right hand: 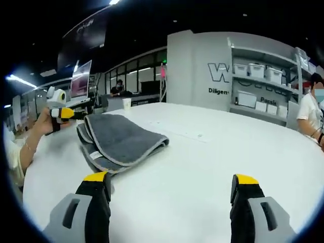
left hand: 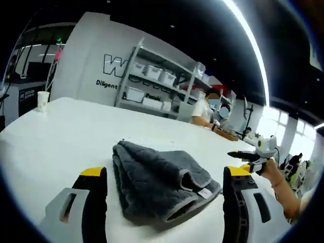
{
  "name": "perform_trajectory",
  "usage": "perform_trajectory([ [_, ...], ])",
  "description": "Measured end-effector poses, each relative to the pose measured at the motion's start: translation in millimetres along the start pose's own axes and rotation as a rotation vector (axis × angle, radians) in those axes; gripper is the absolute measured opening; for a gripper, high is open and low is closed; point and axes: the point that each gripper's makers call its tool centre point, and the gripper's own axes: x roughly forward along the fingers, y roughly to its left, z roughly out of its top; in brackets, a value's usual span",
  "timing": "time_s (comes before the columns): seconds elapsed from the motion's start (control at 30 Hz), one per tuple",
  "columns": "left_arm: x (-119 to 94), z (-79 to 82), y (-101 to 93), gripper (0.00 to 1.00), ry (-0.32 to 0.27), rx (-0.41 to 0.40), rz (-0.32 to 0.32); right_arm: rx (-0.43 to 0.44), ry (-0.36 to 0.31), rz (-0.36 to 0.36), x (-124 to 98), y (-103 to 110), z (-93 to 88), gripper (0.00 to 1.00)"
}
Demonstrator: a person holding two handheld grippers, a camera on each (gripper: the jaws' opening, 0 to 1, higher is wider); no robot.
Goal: Open the folded towel by lifting each exposed corner and separating the folded layers until the towel lies flat within the target outline without major curled edges
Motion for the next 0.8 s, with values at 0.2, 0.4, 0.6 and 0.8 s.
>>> perform_trajectory([
  [0.2, -1, -0.9, 0.4, 0.93, 0.005, -0.001, 0.008, -0.146, 0.070, 0.081, 11, 34, -5.0, 0.94],
  [0.4, 0, -2.6, -0.8, 0.93, 0.008, -0.005, 0.009, -0.215, 0.128, 0.146, 23, 65, -15.9, 0.81],
  [0.6, 1, -6.2, 3.3, 0.92, 0.021, -0.020, 0.017, -0.182, 0.158, 0.275, 34, 92, -29.2, 0.66],
  [0.8, -1, -6.6, 2.8, 0.92, 0.010, -0.049, 0.007, -0.237, 0.168, 0.317, 41, 109, -36.9, 0.50],
])
